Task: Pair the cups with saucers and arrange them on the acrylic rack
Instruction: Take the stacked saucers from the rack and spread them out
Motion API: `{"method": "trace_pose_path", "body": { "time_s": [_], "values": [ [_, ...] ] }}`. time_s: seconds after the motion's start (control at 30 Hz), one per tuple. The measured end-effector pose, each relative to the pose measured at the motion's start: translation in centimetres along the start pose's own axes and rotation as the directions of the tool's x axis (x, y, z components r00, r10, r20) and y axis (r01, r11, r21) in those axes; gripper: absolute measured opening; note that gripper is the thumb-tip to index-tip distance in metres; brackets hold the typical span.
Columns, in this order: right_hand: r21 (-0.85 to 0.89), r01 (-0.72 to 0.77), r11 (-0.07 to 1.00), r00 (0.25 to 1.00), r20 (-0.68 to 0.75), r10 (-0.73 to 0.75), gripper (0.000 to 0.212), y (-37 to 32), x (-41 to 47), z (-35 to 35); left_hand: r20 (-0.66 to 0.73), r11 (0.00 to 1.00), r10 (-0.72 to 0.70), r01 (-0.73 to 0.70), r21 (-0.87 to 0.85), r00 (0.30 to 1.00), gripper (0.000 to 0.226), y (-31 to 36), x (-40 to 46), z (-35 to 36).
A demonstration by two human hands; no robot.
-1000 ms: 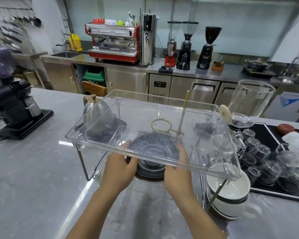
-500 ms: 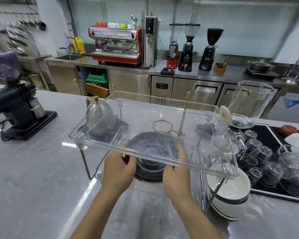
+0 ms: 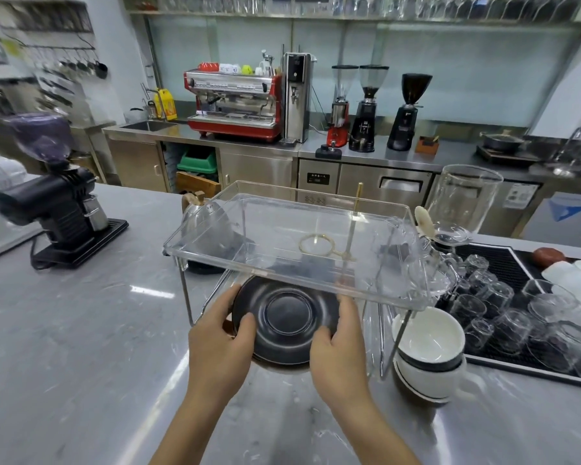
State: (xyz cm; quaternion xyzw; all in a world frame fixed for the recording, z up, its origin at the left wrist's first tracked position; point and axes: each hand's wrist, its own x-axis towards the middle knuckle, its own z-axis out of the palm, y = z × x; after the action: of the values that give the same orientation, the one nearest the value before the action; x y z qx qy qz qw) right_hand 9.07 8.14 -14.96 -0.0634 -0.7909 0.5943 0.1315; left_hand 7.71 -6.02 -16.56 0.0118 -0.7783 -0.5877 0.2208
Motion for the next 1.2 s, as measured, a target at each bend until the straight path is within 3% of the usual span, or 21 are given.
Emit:
{"method": "trace_pose_path", "body": {
  "time_s": [0.33,0.57,0.8,1.2],
  "values": [
    [0.000,-0.026,1.000,0.996,0.084,0.026,0.069,1.2,-7.1,-0.8,-0.104,0.979,-0.106,0.086,-0.182,0.989,0.071,-1.1,-7.6,-3.7],
    [-0.069,0.012,0.998,1.000,-0.013,-0.013,0.077,3.9,-12.3,-2.4,-0.093,0.970,-0.171,0.151,-0.192,0.981,0.065,-2.8,-13.4,-4.1],
    [-0.128,-0.009,0.992,0.992,-0.127,-0.008,0.089,8.0,-15.0,-5.7,0.058,0.950,-0.271,0.277,-0.143,0.961,0.061,-4.0,-17.1,-1.5],
    [-0.128,-0.234,0.964,0.966,-0.146,0.215,0.073,13.0,-15.9,-13.5,0.347,0.876,-0.406,0.468,-0.115,0.845,0.049,-4.5,-19.9,5.2]
  ]
}}
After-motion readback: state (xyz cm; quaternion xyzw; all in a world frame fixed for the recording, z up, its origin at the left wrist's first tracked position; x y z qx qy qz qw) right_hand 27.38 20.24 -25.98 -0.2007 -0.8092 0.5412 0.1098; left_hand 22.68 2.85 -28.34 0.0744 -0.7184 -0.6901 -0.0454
